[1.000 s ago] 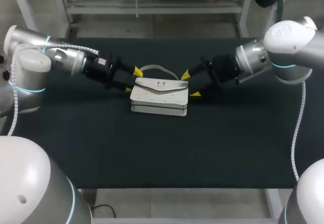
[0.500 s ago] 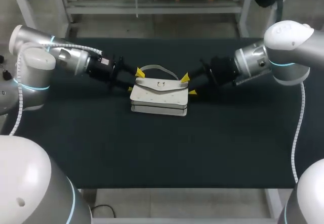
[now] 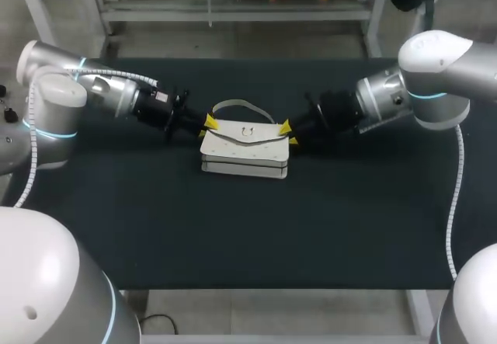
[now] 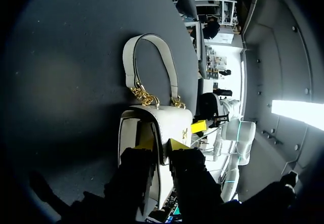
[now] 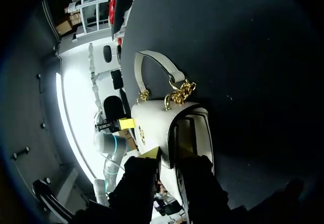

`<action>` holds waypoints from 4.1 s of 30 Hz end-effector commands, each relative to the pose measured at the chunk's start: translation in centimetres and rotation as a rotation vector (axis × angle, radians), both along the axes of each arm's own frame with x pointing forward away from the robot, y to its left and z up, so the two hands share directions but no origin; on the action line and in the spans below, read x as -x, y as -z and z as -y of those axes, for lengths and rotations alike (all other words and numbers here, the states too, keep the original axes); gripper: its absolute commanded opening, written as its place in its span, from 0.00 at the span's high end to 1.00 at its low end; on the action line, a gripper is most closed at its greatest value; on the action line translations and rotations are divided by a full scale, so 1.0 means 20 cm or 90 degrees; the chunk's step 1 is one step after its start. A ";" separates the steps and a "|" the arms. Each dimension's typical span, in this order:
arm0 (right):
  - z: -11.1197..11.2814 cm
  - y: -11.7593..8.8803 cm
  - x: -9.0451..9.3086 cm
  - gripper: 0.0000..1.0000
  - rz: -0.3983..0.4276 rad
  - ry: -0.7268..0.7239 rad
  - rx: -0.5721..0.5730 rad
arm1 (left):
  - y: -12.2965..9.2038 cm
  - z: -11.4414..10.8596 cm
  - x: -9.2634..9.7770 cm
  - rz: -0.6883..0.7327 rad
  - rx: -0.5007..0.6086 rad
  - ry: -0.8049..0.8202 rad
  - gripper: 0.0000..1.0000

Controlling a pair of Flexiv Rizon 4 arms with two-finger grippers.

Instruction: Pick up the bag, open it, inspect its contents, close it, and place it on the opposite side

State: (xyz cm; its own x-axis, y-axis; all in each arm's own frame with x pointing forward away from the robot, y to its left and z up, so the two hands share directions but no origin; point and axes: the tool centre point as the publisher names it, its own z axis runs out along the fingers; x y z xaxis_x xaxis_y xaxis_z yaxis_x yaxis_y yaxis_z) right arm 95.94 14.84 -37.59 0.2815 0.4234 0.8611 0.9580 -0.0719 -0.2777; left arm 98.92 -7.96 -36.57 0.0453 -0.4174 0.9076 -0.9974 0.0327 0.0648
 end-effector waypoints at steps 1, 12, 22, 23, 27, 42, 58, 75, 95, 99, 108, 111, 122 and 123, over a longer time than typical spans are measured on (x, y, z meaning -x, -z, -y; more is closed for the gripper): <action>0.00 0.01 0.01 1.00 0.002 0.001 -0.006 | 0.01 0.00 0.01 -0.002 0.001 -0.002 1.00; 0.00 -0.03 0.03 0.64 0.018 0.003 -0.011 | -0.03 0.00 0.04 0.021 0.001 -0.008 1.00; -0.01 -0.01 0.03 1.00 0.020 0.004 -0.019 | 0.03 0.00 0.04 0.005 -0.002 -0.012 1.00; -0.01 -0.01 0.04 1.00 0.021 0.004 -0.019 | 0.03 0.00 0.04 0.004 -0.002 -0.012 1.00; 0.01 -0.02 0.04 0.59 0.020 0.003 -0.014 | -0.01 -0.02 0.07 0.015 -0.006 -0.030 0.16; 0.21 -0.07 0.08 0.00 0.033 0.019 0.041 | -0.15 -0.10 0.23 0.061 -0.018 -0.044 0.18; 0.33 -0.10 0.09 0.00 0.044 -0.010 0.085 | -0.07 -0.05 0.20 0.031 -0.050 -0.020 0.53; 0.40 -0.12 0.09 0.00 0.055 -0.087 0.072 | -0.02 -0.05 0.18 0.003 -0.040 0.015 1.00; 0.41 -0.11 0.10 0.00 0.068 -0.152 0.055 | 0.00 -0.09 0.20 -0.006 -0.051 0.002 1.00; 0.53 -0.16 0.05 0.00 0.139 -0.152 0.125 | -0.05 -0.17 0.14 0.034 -0.047 0.031 1.00; 0.90 -0.22 -0.06 0.00 0.209 -0.069 0.279 | -0.06 -0.39 0.01 0.062 -0.060 0.041 1.00; 0.99 -0.23 -0.10 0.00 0.217 -0.075 0.324 | -0.04 -0.47 -0.04 0.059 -0.054 0.031 1.00; 1.23 -0.26 -0.19 0.00 0.224 -0.053 0.431 | -0.03 -0.68 -0.15 0.074 -0.088 0.030 1.00; 1.24 -0.26 -0.19 0.00 0.225 -0.050 0.434 | -0.03 -0.69 -0.15 0.077 -0.094 0.029 1.00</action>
